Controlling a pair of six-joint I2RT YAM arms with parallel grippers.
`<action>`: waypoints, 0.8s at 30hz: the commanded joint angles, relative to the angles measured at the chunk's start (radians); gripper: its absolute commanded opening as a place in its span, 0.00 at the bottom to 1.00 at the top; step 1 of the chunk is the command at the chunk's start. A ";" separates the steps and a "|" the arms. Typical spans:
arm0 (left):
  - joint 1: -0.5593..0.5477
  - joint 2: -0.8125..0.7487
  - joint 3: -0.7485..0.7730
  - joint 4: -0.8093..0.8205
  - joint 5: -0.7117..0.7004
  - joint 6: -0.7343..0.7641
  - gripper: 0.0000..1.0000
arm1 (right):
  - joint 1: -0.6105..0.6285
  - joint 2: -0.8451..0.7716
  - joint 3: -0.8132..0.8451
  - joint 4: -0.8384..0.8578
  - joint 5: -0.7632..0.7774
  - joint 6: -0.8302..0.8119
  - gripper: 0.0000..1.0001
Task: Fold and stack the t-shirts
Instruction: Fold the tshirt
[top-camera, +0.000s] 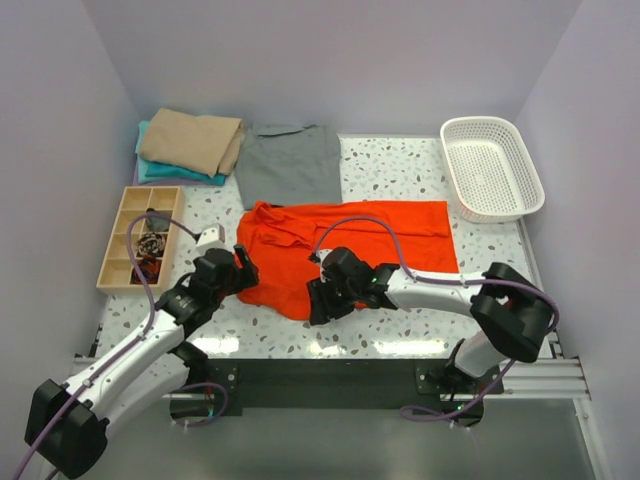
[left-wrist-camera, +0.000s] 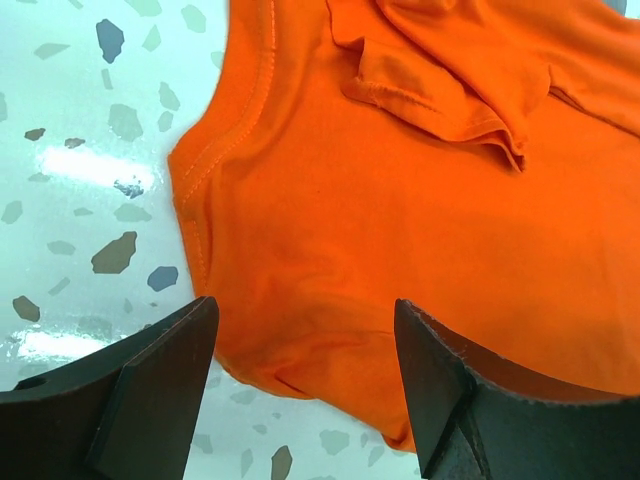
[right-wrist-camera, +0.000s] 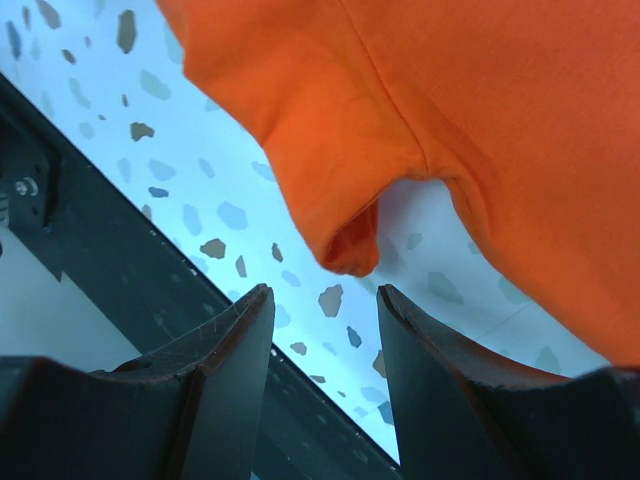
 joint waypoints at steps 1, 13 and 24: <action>-0.003 0.004 0.030 -0.023 -0.040 -0.005 0.76 | 0.022 0.043 0.038 0.056 0.033 0.027 0.49; -0.003 0.061 0.033 0.012 -0.024 0.023 0.77 | 0.024 0.135 0.106 0.085 0.029 -0.039 0.41; -0.003 0.112 0.065 0.023 -0.038 0.049 0.77 | 0.025 0.104 0.205 0.005 -0.001 -0.099 0.00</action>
